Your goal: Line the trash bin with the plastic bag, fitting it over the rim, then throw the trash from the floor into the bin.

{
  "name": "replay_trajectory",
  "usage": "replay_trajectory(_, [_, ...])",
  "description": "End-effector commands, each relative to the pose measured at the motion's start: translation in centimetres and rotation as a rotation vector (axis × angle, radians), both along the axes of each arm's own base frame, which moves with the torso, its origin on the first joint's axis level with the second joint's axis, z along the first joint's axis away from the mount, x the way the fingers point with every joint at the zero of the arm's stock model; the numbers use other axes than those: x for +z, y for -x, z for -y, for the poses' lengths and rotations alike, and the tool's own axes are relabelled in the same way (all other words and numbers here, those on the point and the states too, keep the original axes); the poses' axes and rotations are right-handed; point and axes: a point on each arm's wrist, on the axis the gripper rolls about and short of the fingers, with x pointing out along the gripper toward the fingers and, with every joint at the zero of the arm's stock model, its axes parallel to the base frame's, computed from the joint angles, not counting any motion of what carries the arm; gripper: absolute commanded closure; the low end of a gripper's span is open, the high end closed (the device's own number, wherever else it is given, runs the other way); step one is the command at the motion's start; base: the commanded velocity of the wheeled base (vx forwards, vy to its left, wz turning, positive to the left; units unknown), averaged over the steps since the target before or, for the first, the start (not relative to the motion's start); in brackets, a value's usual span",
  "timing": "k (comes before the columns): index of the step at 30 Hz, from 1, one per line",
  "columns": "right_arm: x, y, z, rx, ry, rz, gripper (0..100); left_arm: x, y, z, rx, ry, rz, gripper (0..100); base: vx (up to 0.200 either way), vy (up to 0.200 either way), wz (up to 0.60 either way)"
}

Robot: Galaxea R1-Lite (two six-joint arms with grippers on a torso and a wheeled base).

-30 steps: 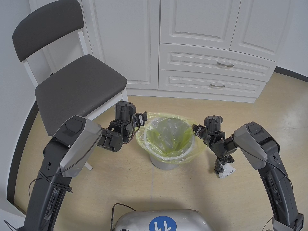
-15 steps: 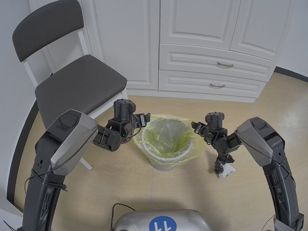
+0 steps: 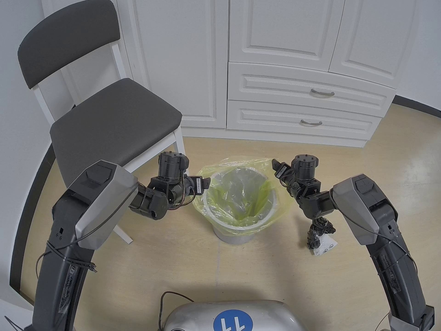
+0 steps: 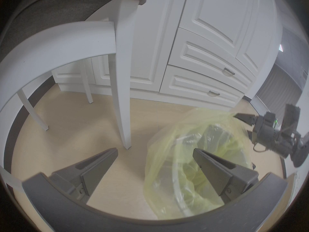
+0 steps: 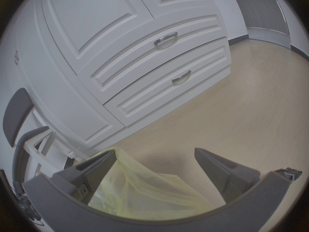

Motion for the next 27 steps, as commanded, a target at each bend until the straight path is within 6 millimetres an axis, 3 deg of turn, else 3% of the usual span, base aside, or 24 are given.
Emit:
replay_trajectory(1, [-1.1, -0.3, -0.2, -0.007, -0.027, -0.001, 0, -2.1, -2.0, -0.6, 0.070, 0.027, -0.014, 0, 0.000, 0.000, 0.00])
replay_trajectory(9, [-2.1, -0.4, -0.5, 0.006, -0.027, -0.007, 0, -3.1, -3.3, -0.8, 0.114, 0.066, -0.036, 0, 0.000, 0.000, 0.00])
replay_trajectory(14, [-3.7, -0.5, 0.1, 0.002, -0.018, -0.048, 0, -5.5, -3.8, -0.6, 0.172, 0.051, -0.026, 0, 0.000, 0.000, 0.00])
replay_trajectory(27, [-3.4, -0.7, 0.5, 0.037, -0.071, -0.037, 0, -4.5, -4.4, -0.5, 0.169, 0.159, 0.129, 0, 0.000, 0.000, 0.00])
